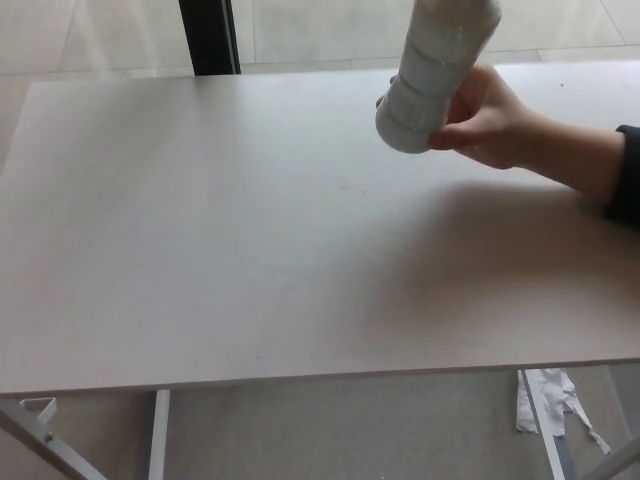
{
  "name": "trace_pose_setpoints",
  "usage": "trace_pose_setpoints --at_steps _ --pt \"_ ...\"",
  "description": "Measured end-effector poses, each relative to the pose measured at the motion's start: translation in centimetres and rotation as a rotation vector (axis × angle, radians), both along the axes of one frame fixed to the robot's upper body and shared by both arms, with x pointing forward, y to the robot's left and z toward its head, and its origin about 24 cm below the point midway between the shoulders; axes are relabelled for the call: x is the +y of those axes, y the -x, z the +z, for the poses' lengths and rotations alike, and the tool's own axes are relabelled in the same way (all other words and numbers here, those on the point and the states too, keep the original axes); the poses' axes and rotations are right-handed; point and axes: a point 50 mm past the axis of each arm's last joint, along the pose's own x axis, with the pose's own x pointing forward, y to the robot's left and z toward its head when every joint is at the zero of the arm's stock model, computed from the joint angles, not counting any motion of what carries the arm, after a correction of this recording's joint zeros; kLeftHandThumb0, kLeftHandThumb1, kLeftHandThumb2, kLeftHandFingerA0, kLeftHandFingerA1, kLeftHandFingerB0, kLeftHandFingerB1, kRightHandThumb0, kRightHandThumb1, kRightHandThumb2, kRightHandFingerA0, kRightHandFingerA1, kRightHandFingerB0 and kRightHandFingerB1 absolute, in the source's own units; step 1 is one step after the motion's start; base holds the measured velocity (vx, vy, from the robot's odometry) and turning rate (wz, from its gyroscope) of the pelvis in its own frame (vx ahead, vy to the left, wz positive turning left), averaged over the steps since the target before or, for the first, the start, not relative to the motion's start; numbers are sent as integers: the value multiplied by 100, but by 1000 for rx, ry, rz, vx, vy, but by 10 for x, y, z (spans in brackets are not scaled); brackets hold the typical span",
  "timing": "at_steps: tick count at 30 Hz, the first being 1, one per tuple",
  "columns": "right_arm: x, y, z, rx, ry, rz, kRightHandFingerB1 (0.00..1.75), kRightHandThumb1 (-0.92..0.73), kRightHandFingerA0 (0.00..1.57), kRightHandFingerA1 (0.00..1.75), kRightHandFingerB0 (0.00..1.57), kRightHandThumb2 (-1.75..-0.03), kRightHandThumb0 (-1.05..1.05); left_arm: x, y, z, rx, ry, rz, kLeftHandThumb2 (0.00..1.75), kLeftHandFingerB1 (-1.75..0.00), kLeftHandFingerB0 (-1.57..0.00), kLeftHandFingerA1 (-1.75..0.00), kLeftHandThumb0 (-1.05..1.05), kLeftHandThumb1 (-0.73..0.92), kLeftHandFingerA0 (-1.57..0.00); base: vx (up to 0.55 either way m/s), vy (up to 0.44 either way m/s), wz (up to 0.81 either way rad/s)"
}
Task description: Pick up a bottle and hand it
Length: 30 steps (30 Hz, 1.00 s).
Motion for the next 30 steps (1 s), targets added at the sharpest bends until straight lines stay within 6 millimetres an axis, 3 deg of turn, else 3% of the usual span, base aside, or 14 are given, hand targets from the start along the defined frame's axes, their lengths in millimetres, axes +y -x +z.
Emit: trace_pose_setpoints --at_steps 1,2,3,4,9,11,12,13,16,17,18,20,21,30 --pt "-1 1 1 -2 -1 -4 52 -45 68 84 38 -84 -49 1 3 -1 15 8 -13 58 -39 -46 -60 -70 60 -43 0 0 0" --pt "-3 2 2 -6 1 -8 39 -60 64 82 43 -58 -44 1 5 -2 30 14 -28 59 -39 -43 -62 -71 60 -43 0 0 0" --pt "-5 2 3 -8 3 -9 38 -60 66 79 43 -58 -44 2 7 -2 40 18 -39 61 -41 -41 -63 -72 55 -42 0 0 0" --pt "-6 3 4 -11 5 -7 50 -48 50 67 36 -85 -49 4 9 -2 49 22 -51 59 -40 -42 -63 -72 60 -42 0 0 0" --pt "-9 4 5 -10 4 -8 51 -46 53 70 37 -86 -48 6 14 -3 54 47 -81 58 -38 -47 -61 -69 59 -42 0 0 0" --pt "-9 5 4 -7 -2 -11 36 -60 57 67 45 -59 -42 5 16 -4 43 68 -81 58 -38 -50 -60 -69 58 -44 0 0 0" --pt "-9 5 3 -6 -4 -13 36 -60 57 67 45 -59 -42 5 16 -4 37 76 -85 58 -38 -50 -60 -69 58 -44 0 0 0" --pt "-9 6 3 -6 -5 -14 50 -48 51 70 37 -85 -48 5 16 -4 30 82 -89 58 -39 -53 -60 -69 58 -47 0 0 0" --pt "-8 4 2 -7 -13 -11 51 -47 47 70 35 -86 -49 5 16 -3 8 92 -108 58 -41 -53 -62 -68 56 -48 0 0 0" --pt "-8 4 2 -7 -14 -10 37 -61 50 69 43 -59 -44 5 15 -2 0 95 -109 58 -39 -51 -60 -71 59 -51 0 0 0" --pt "-8 4 2 -8 -15 -9 51 -47 52 72 37 -87 -49 5 15 -2 -3 93 -111 58 -40 -51 -62 -70 58 -50 0 0 0" --pt "-8 4 2 -10 -17 -11 51 -47 52 72 37 -87 -49 6 15 -1 -9 92 -112 58 -40 -51 -62 -70 58 -50 0 0 0" --pt "-8 4 2 -11 -18 -13 37 -60 55 70 46 -58 -45 6 15 -1 -12 91 -112 57 -40 -51 -61 -69 56 -50 0 0 0" --pt "-10 6 3 -26 -27 -30 38 -61 67 73 47 -58 -41 8 19 0 -43 110 -88 58 -41 -56 -60 -65 57 -51 0 0 0"
